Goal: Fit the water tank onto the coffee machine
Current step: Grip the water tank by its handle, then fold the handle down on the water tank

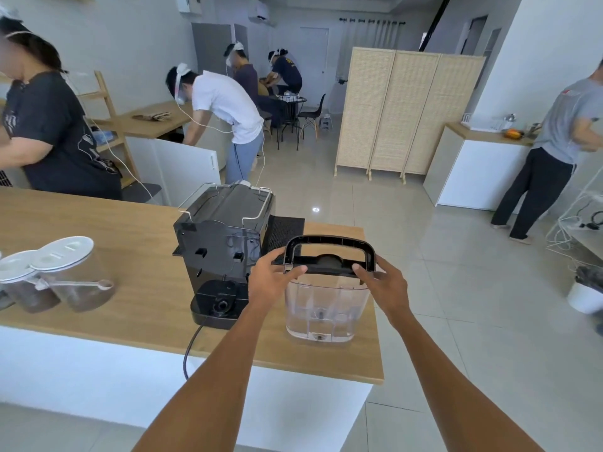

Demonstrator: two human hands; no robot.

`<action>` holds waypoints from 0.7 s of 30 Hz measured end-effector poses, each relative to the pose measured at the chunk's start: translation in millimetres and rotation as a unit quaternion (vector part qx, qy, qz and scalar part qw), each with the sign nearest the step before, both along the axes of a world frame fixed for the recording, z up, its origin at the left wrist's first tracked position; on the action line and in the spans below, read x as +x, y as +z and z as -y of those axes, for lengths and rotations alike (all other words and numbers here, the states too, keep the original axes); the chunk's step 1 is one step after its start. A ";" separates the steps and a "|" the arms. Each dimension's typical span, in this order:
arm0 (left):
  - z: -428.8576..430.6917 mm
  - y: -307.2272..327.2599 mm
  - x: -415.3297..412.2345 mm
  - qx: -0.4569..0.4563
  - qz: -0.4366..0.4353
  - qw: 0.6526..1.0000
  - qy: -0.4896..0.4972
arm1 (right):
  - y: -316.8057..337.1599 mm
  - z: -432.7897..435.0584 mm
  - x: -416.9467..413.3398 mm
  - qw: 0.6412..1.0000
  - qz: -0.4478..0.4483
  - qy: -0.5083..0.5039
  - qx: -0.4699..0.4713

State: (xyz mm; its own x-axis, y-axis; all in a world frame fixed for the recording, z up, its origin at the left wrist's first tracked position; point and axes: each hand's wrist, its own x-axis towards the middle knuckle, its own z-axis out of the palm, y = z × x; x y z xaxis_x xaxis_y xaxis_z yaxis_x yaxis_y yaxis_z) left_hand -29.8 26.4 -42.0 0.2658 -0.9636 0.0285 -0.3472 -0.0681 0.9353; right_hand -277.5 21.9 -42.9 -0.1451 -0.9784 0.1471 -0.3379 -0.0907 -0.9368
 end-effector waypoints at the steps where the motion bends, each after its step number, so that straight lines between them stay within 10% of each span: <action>1: -0.6 0.5 -1.4 -0.003 0.000 1.000 0.006 | 1.0 -0.2 -0.6 1.000 0.004 -0.001 -0.004; 21: 13.3 10.4 -6.0 0.015 0.014 0.998 0.051 | 14.4 9.1 15.7 0.996 0.029 -0.088 0.009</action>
